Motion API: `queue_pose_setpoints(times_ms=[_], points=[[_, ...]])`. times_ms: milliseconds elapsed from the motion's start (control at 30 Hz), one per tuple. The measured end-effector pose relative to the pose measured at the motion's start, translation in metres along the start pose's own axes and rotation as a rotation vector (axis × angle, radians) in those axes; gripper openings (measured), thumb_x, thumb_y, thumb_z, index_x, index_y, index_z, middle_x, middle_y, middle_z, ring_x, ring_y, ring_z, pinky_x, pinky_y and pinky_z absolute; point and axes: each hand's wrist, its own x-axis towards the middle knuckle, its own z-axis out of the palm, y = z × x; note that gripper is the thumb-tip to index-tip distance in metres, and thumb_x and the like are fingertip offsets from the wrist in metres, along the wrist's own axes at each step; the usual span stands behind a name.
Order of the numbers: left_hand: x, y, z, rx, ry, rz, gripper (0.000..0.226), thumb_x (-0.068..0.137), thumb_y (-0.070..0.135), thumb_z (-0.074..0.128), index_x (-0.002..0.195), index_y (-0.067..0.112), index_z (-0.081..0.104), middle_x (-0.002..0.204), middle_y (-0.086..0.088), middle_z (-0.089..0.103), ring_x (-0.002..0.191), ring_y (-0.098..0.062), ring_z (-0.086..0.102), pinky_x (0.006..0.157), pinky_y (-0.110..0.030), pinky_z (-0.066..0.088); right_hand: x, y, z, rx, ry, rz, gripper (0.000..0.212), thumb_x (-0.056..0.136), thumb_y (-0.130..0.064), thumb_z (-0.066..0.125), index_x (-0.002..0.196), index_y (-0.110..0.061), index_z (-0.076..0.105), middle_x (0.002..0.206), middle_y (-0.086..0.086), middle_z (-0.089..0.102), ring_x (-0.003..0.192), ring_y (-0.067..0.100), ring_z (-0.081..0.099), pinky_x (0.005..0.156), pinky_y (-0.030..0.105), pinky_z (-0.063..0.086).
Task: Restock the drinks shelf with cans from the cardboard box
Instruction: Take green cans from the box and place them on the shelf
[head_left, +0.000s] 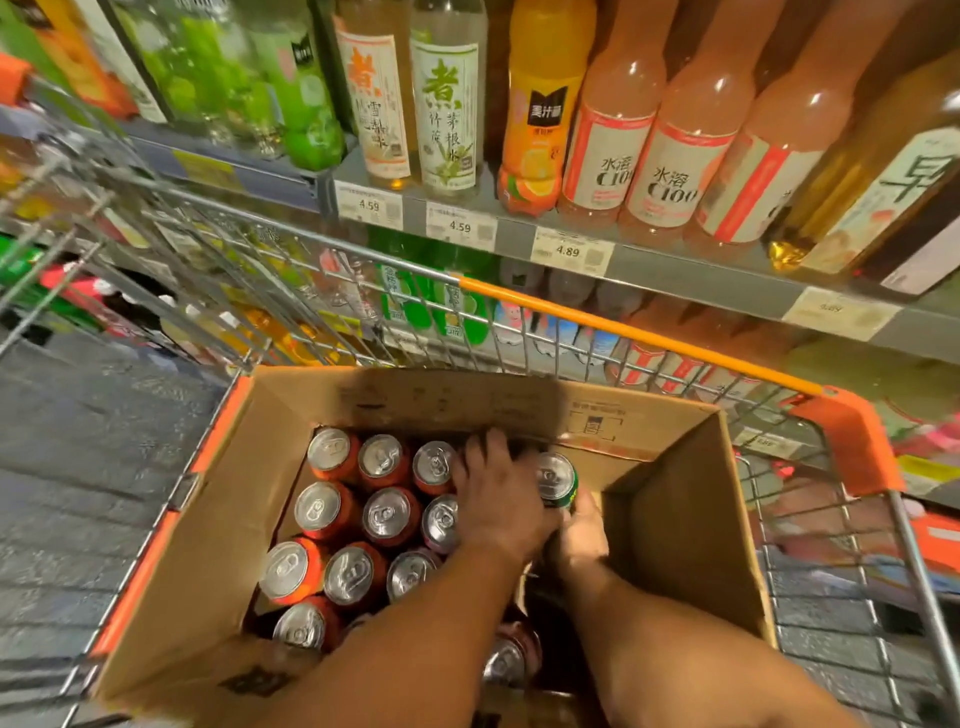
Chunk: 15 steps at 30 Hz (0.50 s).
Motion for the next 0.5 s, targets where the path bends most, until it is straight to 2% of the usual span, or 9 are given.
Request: queue_pose_setpoints(times_ms=[100,200,300,333,400,500], points=[[0.000,-0.004,0.005,-0.049,0.041,0.001,0.069,0.063,0.065,0.076,0.124,0.040,0.058,0.134,-0.005,0.032,0.130,-0.033,0.028,0.117,-0.054,0.022,-0.038,-0.045,-0.018,-0.027,-0.016,-0.033,0.073,0.062,-0.052,0.052,0.132,-0.031,0.055,0.117,0.009,0.068,0.105,0.032,0.063,0.086,0.034,0.047],[-0.002,-0.008,0.006,-0.096,0.066,0.006,0.065,0.063,0.061,0.075,0.122,0.040,0.060,0.131,-0.003,0.033,0.128,-0.032,0.030,0.116,-0.051,0.025,-0.053,-0.054,-0.024,-0.042,-0.018,-0.060,0.072,0.062,-0.053,0.049,0.131,-0.033,0.055,0.109,0.012,0.070,0.100,0.033,0.064,0.078,0.032,0.047],[-0.007,-0.007,-0.001,-0.171,0.056,0.004,0.065,0.065,0.061,0.073,0.125,0.040,0.057,0.133,-0.003,0.034,0.130,-0.030,0.032,0.116,-0.046,0.028,-0.072,-0.063,-0.033,-0.005,0.013,-0.051,0.047,0.065,-0.051,0.054,0.108,-0.032,0.058,0.086,0.000,0.064,0.088,0.027,0.060,0.076,0.029,0.046],[-0.009,-0.006,-0.006,-0.191,0.031,0.009,0.068,0.067,0.062,0.074,0.128,0.040,0.054,0.136,-0.003,0.035,0.132,-0.030,0.031,0.116,-0.044,0.028,-0.077,-0.066,-0.037,0.002,0.029,-0.060,0.038,0.069,-0.047,0.061,0.103,-0.030,0.056,0.085,-0.003,0.062,0.086,0.025,0.059,0.076,0.029,0.047],[-0.015,-0.006,-0.021,-0.206,-0.013,0.035,0.074,0.069,0.061,0.076,0.135,0.037,0.051,0.141,-0.003,0.038,0.134,-0.029,0.031,0.117,-0.041,0.027,-0.090,-0.069,-0.046,0.006,0.057,-0.047,0.028,0.081,-0.033,0.069,0.104,-0.028,0.053,0.095,0.000,0.064,0.090,0.024,0.061,0.076,0.028,0.045],[-0.028,-0.007,-0.050,-0.245,-0.013,0.090,0.076,0.072,0.055,0.078,0.138,0.031,0.049,0.141,0.001,0.043,0.136,-0.025,0.033,0.118,-0.039,0.027,-0.116,-0.076,-0.061,0.012,0.084,-0.032,0.033,0.081,-0.033,0.071,0.104,-0.028,0.047,0.097,0.005,0.064,0.096,0.030,0.063,0.076,0.028,0.043]])
